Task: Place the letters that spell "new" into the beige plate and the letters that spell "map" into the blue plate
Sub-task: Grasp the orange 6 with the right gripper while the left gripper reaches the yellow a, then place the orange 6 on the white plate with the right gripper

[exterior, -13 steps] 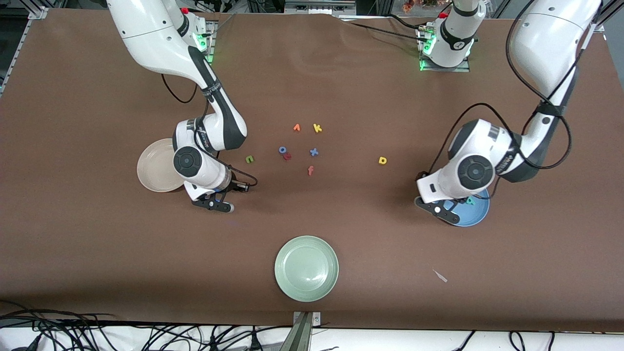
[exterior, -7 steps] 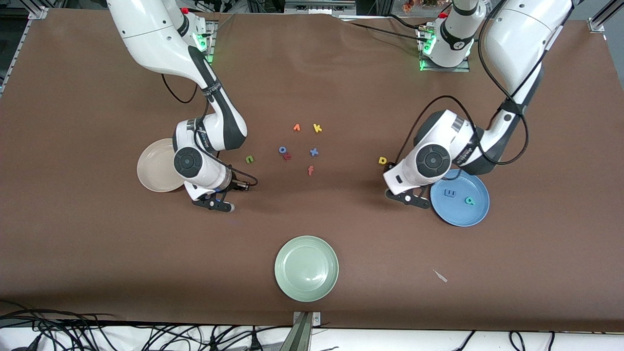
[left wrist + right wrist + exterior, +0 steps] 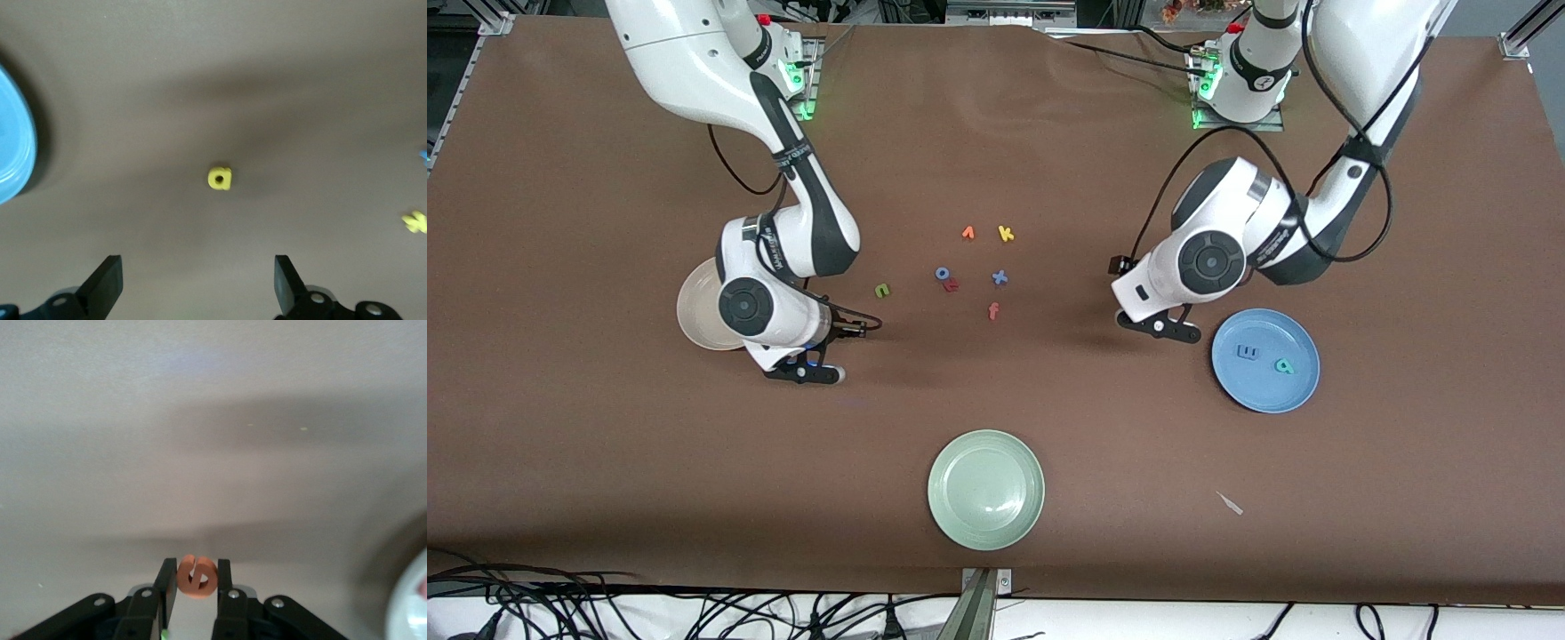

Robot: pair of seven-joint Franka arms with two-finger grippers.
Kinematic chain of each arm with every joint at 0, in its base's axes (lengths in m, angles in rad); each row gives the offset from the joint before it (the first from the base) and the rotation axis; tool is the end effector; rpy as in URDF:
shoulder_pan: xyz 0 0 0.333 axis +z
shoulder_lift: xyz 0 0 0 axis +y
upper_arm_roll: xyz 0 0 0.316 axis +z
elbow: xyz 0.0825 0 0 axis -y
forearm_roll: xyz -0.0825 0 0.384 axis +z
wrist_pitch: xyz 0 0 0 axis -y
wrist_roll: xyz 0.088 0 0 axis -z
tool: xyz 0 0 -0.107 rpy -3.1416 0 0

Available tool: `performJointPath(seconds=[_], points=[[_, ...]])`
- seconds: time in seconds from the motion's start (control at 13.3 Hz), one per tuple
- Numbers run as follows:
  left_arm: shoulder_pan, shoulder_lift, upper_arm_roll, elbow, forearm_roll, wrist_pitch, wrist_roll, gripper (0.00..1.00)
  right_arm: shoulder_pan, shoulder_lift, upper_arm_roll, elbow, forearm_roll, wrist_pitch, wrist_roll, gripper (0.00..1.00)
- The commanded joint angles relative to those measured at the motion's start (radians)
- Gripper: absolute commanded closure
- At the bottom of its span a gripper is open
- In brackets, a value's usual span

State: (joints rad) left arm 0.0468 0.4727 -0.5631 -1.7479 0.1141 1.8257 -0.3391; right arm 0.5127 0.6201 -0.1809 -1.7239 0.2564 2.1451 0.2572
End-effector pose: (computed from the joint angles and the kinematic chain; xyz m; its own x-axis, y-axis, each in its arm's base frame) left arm 0.5526 -0.2715 0.3158 0.9172 -0.2061 -0.3411 -0.2055 -0.9779 0.0381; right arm 0.6079 0.2306 0.2163 0.9778 -0.0574 -0.2016 -0.0648 -0.9974 -0.0304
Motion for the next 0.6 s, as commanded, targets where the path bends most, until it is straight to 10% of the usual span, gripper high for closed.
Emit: performJointPath(seconds=[0.0, 0.53], points=[[0.013, -0.121, -0.009, -0.018, -0.039, -0.014, -0.001, 0.0, 0.003, -0.091, -0.034, -0.1, -0.012, -0.008, -0.103, 0.84], [0.036, -0.146, -0.004, 0.021, -0.024, -0.013, 0.006, 0.0, 0.003, -0.246, -0.179, -0.327, -0.014, -0.005, -0.425, 0.83]])
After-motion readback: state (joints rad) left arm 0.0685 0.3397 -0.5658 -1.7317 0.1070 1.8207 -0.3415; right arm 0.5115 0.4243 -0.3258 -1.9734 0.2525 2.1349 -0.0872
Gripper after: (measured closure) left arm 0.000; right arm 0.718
